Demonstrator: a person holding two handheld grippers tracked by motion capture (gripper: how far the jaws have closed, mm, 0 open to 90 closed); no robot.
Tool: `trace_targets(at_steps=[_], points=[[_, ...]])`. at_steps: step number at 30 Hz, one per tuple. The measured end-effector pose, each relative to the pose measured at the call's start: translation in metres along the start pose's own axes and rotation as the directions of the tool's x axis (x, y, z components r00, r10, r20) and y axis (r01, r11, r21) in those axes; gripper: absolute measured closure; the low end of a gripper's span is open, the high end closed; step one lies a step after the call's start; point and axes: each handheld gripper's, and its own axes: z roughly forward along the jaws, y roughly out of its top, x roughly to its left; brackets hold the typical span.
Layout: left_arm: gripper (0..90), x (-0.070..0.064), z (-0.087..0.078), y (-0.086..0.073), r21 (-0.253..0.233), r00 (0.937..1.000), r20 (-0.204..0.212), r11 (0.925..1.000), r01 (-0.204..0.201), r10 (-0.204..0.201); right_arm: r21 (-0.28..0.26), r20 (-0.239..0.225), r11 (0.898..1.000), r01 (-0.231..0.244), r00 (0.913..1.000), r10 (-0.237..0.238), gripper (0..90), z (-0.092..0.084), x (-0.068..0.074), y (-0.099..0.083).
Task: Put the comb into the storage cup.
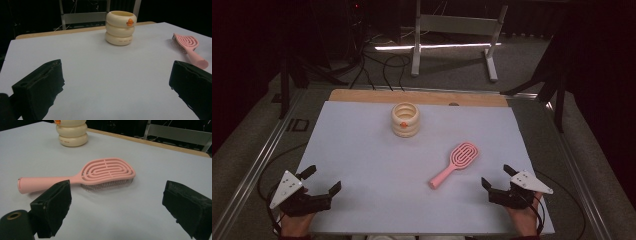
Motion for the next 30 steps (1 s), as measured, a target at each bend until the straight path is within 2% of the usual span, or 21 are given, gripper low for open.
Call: trace_targets(at_steps=[30], points=[[0.2,0.0013,-0.0038,-0.0006,-0.02,0.9996,-0.025,0.9997,0.015,-0.016,0.026,-0.029,1.0,-0.015,0.9994,0.016,8.6,0.0064,0.0062,0.0051]])
